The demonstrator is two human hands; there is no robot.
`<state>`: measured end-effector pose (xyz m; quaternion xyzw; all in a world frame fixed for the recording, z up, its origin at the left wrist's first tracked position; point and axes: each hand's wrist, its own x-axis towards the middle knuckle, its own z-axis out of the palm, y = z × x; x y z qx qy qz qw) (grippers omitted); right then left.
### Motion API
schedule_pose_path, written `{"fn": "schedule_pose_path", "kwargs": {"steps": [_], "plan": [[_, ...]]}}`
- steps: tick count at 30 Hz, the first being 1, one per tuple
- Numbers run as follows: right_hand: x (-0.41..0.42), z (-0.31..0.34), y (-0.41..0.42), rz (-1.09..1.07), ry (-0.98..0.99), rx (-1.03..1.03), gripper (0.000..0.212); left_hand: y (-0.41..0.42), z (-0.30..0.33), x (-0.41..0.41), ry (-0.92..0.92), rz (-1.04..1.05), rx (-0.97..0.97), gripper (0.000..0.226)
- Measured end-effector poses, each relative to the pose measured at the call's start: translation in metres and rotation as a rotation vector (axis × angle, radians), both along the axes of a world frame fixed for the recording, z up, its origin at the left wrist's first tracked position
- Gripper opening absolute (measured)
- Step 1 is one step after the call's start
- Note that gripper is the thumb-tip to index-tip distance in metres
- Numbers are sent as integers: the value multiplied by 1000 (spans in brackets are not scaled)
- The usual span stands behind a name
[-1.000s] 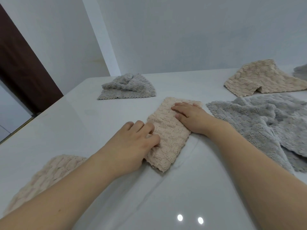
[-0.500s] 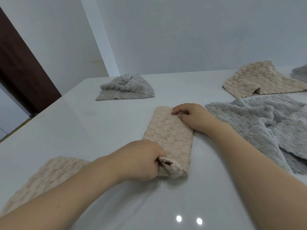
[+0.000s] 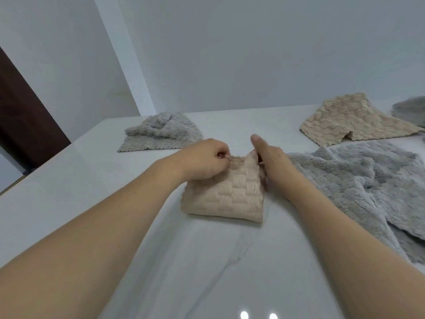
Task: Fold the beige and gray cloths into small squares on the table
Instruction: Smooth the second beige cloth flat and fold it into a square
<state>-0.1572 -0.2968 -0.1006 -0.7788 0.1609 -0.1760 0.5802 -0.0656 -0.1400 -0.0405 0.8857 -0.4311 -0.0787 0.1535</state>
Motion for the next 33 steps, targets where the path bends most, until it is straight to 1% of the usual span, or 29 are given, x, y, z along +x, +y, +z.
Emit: {"fn": "schedule_pose_path", "kwargs": {"steps": [2,4,5,7,8,9,13,15,19,23,25,26,28,31,33], "plan": [[1,-3,0,7,66,-133,51,-8,-13,9,66,11,-52,6],[5,-6,-3,-25,101,-266,42,-7,-24,16,131,49,-106,9],[7,-6,-4,-41,128,-350,38,-4,-29,20,189,81,-135,9],[8,-8,-8,-56,207,-583,31,4,-38,27,332,159,-203,4],[8,-7,-8,-54,237,-681,27,9,-42,29,376,193,-236,4],[7,-7,-9,-44,258,-726,24,13,-45,31,393,215,-267,5],[6,-5,-12,-9,301,-731,16,18,-53,32,391,224,-386,10],[6,-5,-13,-12,304,-765,20,19,-55,33,361,227,-399,16],[5,-6,-12,-43,333,-890,33,15,-58,36,172,233,-275,40],[3,-6,-13,-72,360,-961,32,13,-58,39,80,265,-216,42],[1,-7,-16,-102,378,-988,31,15,-58,41,69,286,-212,41],[1,-7,-17,-114,377,-970,31,16,-58,42,92,284,-225,40],[2,-7,-16,-119,349,-905,32,18,-62,43,199,270,-295,31],[6,-7,-12,-101,302,-778,36,22,-70,40,409,265,-486,9],[6,-7,-10,-85,274,-738,32,24,-74,37,435,246,-557,4]]}}
